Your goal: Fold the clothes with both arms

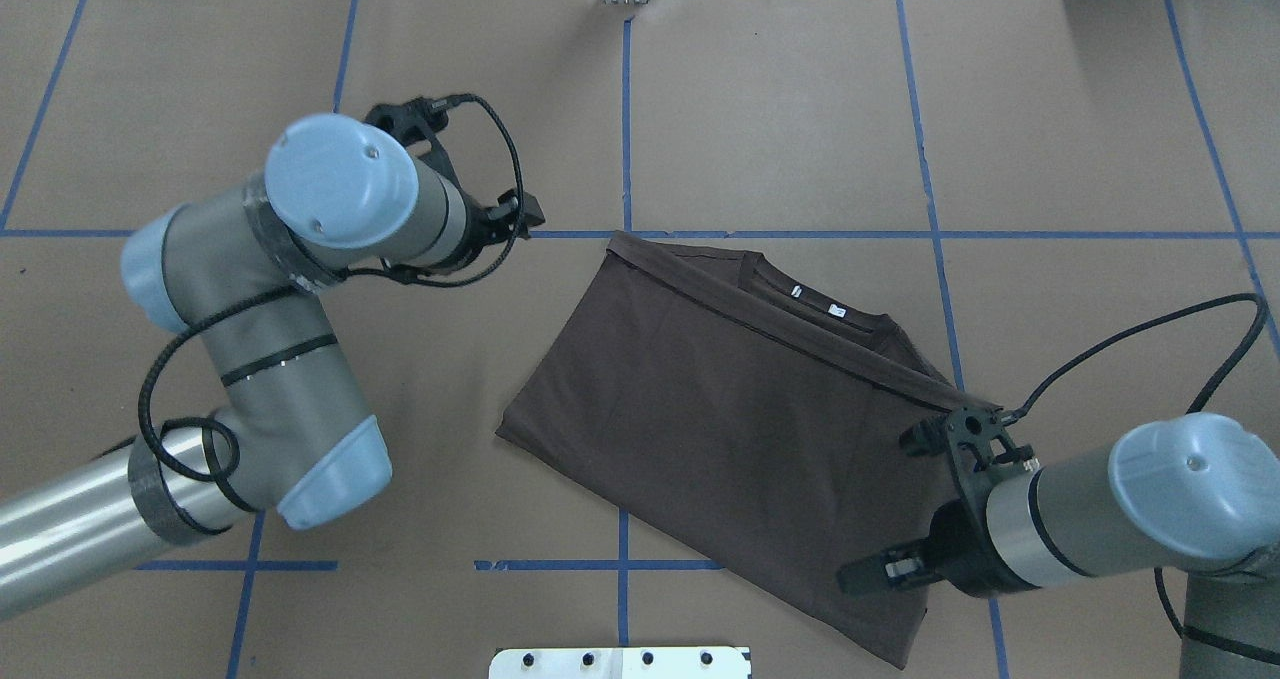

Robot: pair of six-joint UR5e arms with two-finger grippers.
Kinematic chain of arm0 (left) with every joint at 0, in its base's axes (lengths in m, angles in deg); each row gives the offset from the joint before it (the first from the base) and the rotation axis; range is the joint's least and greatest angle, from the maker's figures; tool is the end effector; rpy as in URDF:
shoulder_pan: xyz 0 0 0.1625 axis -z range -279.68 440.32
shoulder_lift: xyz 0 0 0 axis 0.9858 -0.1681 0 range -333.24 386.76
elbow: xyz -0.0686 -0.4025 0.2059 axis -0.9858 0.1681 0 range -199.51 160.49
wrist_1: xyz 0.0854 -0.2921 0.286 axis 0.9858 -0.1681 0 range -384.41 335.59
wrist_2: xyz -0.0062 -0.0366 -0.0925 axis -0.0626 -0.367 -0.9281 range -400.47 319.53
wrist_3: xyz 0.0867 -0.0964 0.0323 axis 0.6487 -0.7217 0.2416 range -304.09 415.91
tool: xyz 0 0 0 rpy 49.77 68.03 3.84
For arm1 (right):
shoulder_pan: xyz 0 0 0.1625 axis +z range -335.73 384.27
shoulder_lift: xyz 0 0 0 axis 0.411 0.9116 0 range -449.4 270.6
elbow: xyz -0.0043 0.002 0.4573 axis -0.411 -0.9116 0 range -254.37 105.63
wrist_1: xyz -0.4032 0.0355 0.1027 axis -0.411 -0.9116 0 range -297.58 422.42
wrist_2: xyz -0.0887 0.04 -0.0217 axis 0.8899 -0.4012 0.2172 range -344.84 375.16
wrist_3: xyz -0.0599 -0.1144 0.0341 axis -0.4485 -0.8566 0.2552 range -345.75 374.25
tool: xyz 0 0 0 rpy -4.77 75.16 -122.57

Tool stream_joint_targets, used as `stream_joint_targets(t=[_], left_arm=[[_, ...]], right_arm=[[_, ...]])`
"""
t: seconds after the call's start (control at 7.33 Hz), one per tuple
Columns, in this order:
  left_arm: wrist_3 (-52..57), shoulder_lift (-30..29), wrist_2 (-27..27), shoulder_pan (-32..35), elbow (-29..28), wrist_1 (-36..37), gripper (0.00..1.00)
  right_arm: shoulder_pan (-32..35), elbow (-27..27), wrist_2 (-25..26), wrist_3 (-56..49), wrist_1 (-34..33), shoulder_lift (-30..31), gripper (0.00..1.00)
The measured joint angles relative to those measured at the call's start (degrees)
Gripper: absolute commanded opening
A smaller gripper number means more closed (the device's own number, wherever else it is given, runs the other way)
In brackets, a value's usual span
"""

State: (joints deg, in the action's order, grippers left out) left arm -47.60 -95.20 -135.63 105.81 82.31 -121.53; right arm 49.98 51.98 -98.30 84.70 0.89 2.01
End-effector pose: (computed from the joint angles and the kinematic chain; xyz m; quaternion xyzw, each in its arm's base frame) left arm 0.5742 -0.4081 0.2832 0.0043 0.4312 -0.2828 0.8568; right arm -0.3863 -0.2749 0.3588 0.0383 -0.5415 -0.0618 0.8376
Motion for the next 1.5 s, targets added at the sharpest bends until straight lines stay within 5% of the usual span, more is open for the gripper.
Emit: stream_joint_targets(t=[0.68,0.82,1.09,1.23,1.5], left_arm=[[-6.87,1.95,1.64,-5.49,-0.67,0.87,0.86],[-7.35,1.97,1.69,-6.04,-0.90,0.87,0.71],[-8.55,1.91,1.76,-6.79,-1.13,0.88,0.15],[-9.31,1.89,2.21,-6.93,-1.19,0.87,0.00],[-9.93,1.78,3.34,-7.08,-1.26,0.87,0.00]], right_arm=[[4.85,-0.71,0.08,-0.01,-0.08,-2.60,1.00],[4.98,-0.78,0.08,0.01,-0.09,-2.62,1.00],[5.13,-0.92,-0.06,0.03,-0.17,-2.64,1.00],[5.25,-0.99,-0.16,0.01,-0.20,-2.64,1.00],[5.63,-1.13,-0.26,-0.03,-0.25,-2.64,1.00]])
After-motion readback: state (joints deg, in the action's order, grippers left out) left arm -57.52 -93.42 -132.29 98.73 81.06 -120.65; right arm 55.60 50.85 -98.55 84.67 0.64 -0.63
